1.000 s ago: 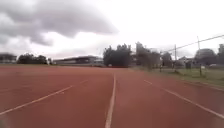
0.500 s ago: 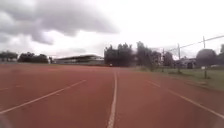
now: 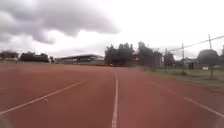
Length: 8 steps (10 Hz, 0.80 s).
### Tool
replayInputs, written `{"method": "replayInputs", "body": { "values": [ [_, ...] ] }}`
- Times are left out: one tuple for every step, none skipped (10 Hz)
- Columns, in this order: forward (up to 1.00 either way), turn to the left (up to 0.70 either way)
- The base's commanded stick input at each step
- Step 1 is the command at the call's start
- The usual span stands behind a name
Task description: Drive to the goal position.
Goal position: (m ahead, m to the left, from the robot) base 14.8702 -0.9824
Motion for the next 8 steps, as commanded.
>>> {"method": "replayInputs", "body": {
  "values": [
    [0.70, 0.00],
    [0.70, 0.00],
    [0.70, 0.00],
    [0.70, 0.00],
    [0.70, 0.00],
    [0.70, 0.00],
    [0.70, 0.00],
    [0.70, 0.00]
  ]
}}
